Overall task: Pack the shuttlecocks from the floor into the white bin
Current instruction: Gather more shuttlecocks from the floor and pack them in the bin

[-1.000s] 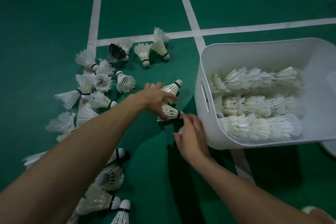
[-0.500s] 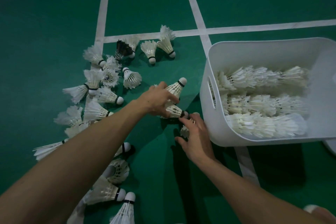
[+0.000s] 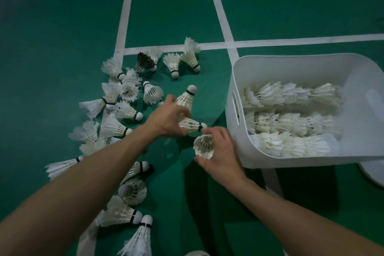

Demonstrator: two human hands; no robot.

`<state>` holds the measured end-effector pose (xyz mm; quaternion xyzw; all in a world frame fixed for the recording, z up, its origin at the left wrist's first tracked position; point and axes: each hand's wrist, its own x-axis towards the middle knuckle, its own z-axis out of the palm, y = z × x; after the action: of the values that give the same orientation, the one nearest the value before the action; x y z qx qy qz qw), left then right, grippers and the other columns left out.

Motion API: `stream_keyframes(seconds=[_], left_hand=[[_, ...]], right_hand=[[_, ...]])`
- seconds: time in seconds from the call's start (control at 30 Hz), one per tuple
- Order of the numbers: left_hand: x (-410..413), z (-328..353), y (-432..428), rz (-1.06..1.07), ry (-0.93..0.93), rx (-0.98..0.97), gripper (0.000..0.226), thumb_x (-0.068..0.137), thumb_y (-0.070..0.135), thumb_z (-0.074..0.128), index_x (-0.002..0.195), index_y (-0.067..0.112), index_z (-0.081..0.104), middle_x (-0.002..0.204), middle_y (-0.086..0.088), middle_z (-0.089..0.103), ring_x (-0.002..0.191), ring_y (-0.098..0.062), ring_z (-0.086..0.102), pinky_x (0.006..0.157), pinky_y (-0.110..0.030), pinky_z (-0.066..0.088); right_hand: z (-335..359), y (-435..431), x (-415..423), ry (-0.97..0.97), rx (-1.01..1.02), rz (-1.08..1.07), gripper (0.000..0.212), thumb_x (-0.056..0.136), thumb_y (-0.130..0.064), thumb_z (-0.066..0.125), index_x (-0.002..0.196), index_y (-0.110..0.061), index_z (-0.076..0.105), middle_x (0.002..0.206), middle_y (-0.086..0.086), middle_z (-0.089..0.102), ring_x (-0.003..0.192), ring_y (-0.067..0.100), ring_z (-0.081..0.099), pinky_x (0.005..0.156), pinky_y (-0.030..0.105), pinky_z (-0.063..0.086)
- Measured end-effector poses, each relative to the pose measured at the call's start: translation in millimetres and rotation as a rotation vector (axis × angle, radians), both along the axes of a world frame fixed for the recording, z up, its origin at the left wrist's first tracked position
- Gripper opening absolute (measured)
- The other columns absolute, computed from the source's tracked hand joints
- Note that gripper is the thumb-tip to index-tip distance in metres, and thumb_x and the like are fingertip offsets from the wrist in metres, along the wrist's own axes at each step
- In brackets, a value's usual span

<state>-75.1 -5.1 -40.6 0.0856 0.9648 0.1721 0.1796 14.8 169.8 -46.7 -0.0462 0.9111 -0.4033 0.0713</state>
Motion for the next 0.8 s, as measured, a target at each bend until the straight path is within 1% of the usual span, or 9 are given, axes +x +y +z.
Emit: stream_keyframes(seconds=[0.07,0.17,0.3,0.37,0.4,0.47,0.53,0.63,0.8], left_hand=[[4,19,-8,0.042,0.010,-0.011,0.048,0.068,0.031,0.080,0.113,0.028,0.063,0.134,-0.008,0.030,0.111,-0.027,0.045,0.099,-0.033,0.042],[12,58,-17,0.103,0.021,-0.035,0.049,0.068,0.027,0.081,0.113,0.026,0.063,0.135,-0.010,0.031,0.113,-0.024,0.038,0.098,-0.034,0.040],[27,125,-13,0.151,0.051,-0.044,0.046,0.067,0.024,0.083,0.109,0.026,0.065,0.128,-0.011,0.038,0.101,-0.020,0.037,0.091,-0.039,0.048],[31,160,1,0.159,0.054,0.012,0.041,0.070,0.018,0.082,0.108,0.020,0.067,0.123,-0.014,0.047,0.084,-0.022,0.053,0.070,-0.035,0.058],[33,176,11,0.167,0.045,0.063,0.038,0.070,0.014,0.081,0.106,0.017,0.067,0.119,-0.015,0.050,0.072,-0.022,0.059,0.058,-0.032,0.059],[35,200,32,0.186,0.018,0.123,0.036,0.070,0.009,0.080,0.103,0.015,0.067,0.115,-0.013,0.053,0.061,-0.021,0.062,0.047,-0.027,0.055],[39,211,54,0.190,-0.034,0.127,0.034,0.069,0.008,0.080,0.100,0.016,0.067,0.119,-0.012,0.053,0.060,-0.018,0.061,0.045,-0.020,0.050],[38,209,87,0.183,-0.117,0.123,0.034,0.070,0.007,0.080,0.101,0.013,0.068,0.128,-0.017,0.052,0.059,-0.013,0.059,0.042,-0.012,0.043],[23,186,105,0.215,-0.148,0.187,0.036,0.069,0.005,0.079,0.103,0.013,0.068,0.126,-0.018,0.055,0.057,-0.012,0.061,0.047,-0.015,0.048]], right_hand=[[22,-2,2,0.018,-0.005,0.130,0.054,0.072,-0.017,0.080,0.119,-0.019,0.053,0.118,-0.007,0.040,0.101,0.007,0.046,0.091,0.015,0.038],[63,-2,6,0.019,0.017,0.410,0.058,0.074,-0.025,0.078,0.124,-0.021,0.051,0.121,-0.004,0.044,0.106,0.011,0.049,0.097,0.028,0.043],[131,35,6,0.043,0.119,0.757,0.060,0.074,-0.029,0.080,0.126,-0.021,0.052,0.120,-0.001,0.054,0.106,0.012,0.050,0.094,0.023,0.043],[168,65,-3,0.064,0.107,0.715,0.060,0.071,-0.030,0.083,0.124,-0.024,0.054,0.113,-0.009,0.058,0.099,0.007,0.054,0.088,0.016,0.045],[184,80,-10,0.063,0.066,0.645,0.060,0.070,-0.029,0.084,0.122,-0.026,0.055,0.107,-0.014,0.056,0.094,0.005,0.056,0.083,0.013,0.048],[203,108,-29,0.055,-0.030,0.498,0.060,0.067,-0.026,0.086,0.118,-0.029,0.055,0.101,-0.019,0.054,0.090,0.005,0.061,0.072,0.015,0.055],[204,130,-42,0.039,-0.072,0.413,0.062,0.064,-0.026,0.088,0.117,-0.026,0.056,0.102,-0.012,0.058,0.092,0.011,0.064,0.069,0.020,0.058],[186,159,-59,0.011,-0.058,0.328,0.062,0.061,-0.026,0.089,0.115,-0.024,0.059,0.110,-0.002,0.062,0.096,0.015,0.063,0.079,0.031,0.057],[147,182,-82,-0.025,0.037,0.254,0.062,0.062,-0.025,0.090,0.116,-0.028,0.059,0.117,-0.001,0.057,0.102,0.018,0.059,0.089,0.043,0.054]])
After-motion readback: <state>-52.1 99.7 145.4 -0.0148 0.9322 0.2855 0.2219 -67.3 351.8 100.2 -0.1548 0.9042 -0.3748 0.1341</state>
